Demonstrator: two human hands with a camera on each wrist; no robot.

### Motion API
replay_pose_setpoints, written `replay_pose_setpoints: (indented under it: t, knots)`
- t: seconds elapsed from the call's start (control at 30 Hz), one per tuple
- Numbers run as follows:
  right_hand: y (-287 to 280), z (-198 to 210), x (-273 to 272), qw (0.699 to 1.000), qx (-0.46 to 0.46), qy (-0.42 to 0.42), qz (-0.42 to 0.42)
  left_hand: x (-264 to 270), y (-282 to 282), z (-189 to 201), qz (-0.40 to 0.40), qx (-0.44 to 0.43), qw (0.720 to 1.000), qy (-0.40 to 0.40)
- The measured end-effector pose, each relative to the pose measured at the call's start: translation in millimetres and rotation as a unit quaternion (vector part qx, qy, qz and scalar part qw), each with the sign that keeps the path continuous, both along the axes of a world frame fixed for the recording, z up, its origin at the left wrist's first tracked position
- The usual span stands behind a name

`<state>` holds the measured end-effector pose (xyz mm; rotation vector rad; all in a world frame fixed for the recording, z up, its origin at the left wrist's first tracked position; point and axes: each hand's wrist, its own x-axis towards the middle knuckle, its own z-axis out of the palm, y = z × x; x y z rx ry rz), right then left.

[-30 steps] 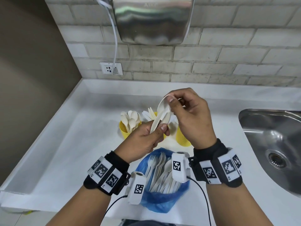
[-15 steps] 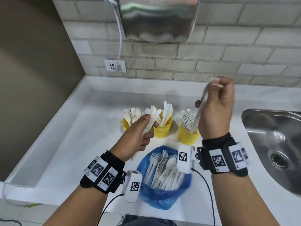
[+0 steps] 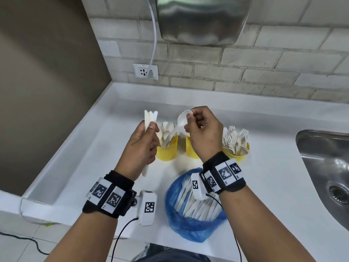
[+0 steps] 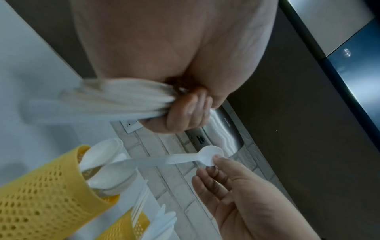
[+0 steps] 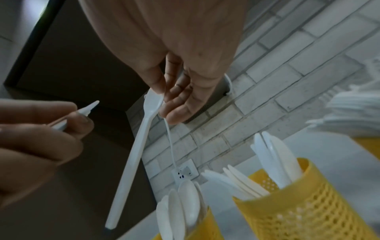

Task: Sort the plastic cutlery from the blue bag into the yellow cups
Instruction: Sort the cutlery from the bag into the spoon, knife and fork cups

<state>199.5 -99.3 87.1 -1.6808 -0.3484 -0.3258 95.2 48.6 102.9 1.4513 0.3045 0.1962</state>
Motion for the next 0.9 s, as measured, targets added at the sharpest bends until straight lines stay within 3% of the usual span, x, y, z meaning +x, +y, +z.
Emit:
replay_pose_setpoints:
  t: [0.17,0.33,0.47,0.6,0.73,0.9]
  knots:
    - [21,-24,18,0.999,-0.05,-0.01,0.019,0,4,-3,0.014,-0.07,0.997,0.002]
    - [19,-35,17,0.975,-0.185,-0.023,0.124,1,-1,-3,0.001,-0.004,1.0,-0.004]
    - [12,-12,3,0.987,-0.078,0.03,0.138,2,-4,-2,-0.031,0.036,0.999,-0.014]
    - [1,20,-8,0.955,0.056,0.135,0.256,6,-12,-1,-0.085,0.049,0.995,-0.003]
    - [-8,24,-5,0.967,0.054,0.116,0.221,11,-20,0,-0.109,0.065,0.992,-0.002]
    - [-23,25,6,0.992,0.077,0.068,0.077,14,-19,0,-0.099,0.118,0.988,-0.024]
